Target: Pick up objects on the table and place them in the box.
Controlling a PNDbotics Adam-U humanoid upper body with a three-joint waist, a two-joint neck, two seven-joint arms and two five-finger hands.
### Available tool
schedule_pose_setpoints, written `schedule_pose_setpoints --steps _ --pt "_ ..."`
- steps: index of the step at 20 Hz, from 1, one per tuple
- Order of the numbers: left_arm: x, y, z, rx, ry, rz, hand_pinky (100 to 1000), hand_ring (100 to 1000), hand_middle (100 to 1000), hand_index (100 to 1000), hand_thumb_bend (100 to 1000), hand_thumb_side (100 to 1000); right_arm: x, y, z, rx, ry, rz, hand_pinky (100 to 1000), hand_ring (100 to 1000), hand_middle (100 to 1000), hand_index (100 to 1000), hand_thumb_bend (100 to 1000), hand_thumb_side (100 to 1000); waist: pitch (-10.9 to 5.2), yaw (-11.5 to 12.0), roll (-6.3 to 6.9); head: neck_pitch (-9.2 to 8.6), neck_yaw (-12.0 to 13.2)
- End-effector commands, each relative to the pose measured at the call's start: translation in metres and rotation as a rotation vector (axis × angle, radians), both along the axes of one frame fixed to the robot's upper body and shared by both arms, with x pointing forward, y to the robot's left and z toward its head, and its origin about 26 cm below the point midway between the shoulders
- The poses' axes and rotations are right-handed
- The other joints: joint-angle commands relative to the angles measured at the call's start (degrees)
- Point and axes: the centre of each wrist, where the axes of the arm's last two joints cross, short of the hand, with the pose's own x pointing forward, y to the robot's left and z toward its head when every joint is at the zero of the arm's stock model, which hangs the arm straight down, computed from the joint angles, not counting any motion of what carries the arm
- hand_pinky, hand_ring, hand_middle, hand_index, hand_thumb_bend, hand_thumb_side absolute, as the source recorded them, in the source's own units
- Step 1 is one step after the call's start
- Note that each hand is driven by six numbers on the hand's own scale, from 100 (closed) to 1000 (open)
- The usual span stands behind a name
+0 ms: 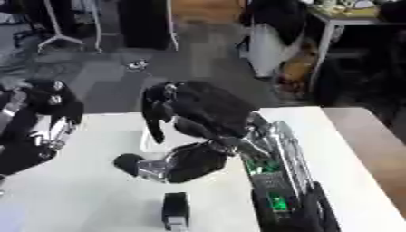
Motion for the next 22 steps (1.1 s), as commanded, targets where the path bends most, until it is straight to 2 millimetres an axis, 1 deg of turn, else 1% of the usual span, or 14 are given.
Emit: schedule_pose_setpoints --steps 1,2,3,4,5,6,7,8,9,11,12,14,18,22 --pt "-0.001 0.001 0.01 0.009 -0.035 0.012 130 320 405 192 100 545 0.001 -0.003 0.001 -0.114 -0.012 0.05 296 549 694 421 507 1000 -0.54 0.07 0.0 -0.12 0.39" --pt "-0.001 0.001 0.01 0.014 -0.029 0.008 130 320 405 193 100 553 0.003 -0.003 -0.001 -0.121 0.007 0.063 298 549 692 420 507 1000 -0.53 0.1 -0.02 -0.12 0.37" --pt "-0.001 0.0 0.009 0.022 -0.025 0.0 154 338 426 229 100 653 0.006 -0.003 -0.003 -0.123 0.022 0.072 281 545 689 464 500 1000 -0.52 0.13 -0.03 -0.06 0.35" --pt "-0.001 0.0 0.009 0.034 -0.02 -0.017 153 337 425 217 100 642 0.008 -0.003 -0.005 -0.119 0.038 0.08 284 546 690 459 505 1000 -0.51 0.19 -0.04 0.06 0.29" --pt "0.0 0.001 0.009 0.04 -0.016 -0.029 184 358 443 377 120 810 0.01 -0.005 -0.006 -0.105 0.049 0.084 225 523 668 517 393 1000 -0.51 0.23 -0.04 0.2 0.26" --pt "0.001 0.004 0.009 0.04 -0.017 -0.032 181 355 439 352 108 796 0.01 -0.008 -0.006 -0.064 0.058 0.081 233 526 671 515 395 1000 -0.51 0.27 -0.04 0.4 0.28" --pt "0.002 0.009 0.01 0.043 -0.019 -0.028 243 412 508 606 185 929 0.01 -0.012 -0.005 -0.019 0.061 0.069 187 506 644 531 376 1000 -0.51 0.28 -0.03 0.57 0.3" --pt "0.003 0.015 0.01 0.057 -0.023 -0.009 243 412 508 606 185 929 0.009 -0.018 -0.002 0.046 0.053 0.039 187 506 644 531 376 1000 -0.52 0.29 -0.01 0.74 0.29" --pt "0.004 0.02 0.011 0.076 -0.026 0.01 323 489 608 776 218 993 0.008 -0.022 -0.001 0.099 0.042 0.011 161 490 625 556 351 1000 -0.53 0.31 0.0 0.87 0.26" --pt "0.007 0.034 0.011 0.147 -0.026 0.08 410 563 696 869 254 1000 0.005 -0.031 0.003 0.239 0.0 -0.074 145 475 607 603 335 1000 -0.55 0.34 0.03 1.32 0.12" --pt "0.008 0.04 0.011 0.189 -0.024 0.115 400 555 686 861 248 1000 0.003 -0.035 0.004 0.312 -0.023 -0.113 147 477 610 595 337 1000 -0.55 0.37 0.05 1.72 -0.1" --pt "0.01 0.046 0.01 0.254 -0.023 0.159 464 614 732 886 295 1000 0.001 -0.038 0.006 0.442 -0.07 -0.175 140 456 576 657 315 1000 -0.51 0.33 0.07 2.42 -0.91" --pt "0.012 0.049 0.005 0.386 -0.012 0.149 519 679 748 882 336 989 -0.001 -0.039 0.006 0.615 -0.139 -0.233 145 442 559 696 325 1000 -0.41 0.1 0.19 3.55 -2.33" --pt "0.016 0.045 -0.002 0.534 -0.007 0.081 527 701 742 847 368 966 -0.001 -0.037 0.005 0.719 -0.179 -0.259 150 433 546 729 351 1000 -0.42 -0.55 0.57 4.26 -1.55"
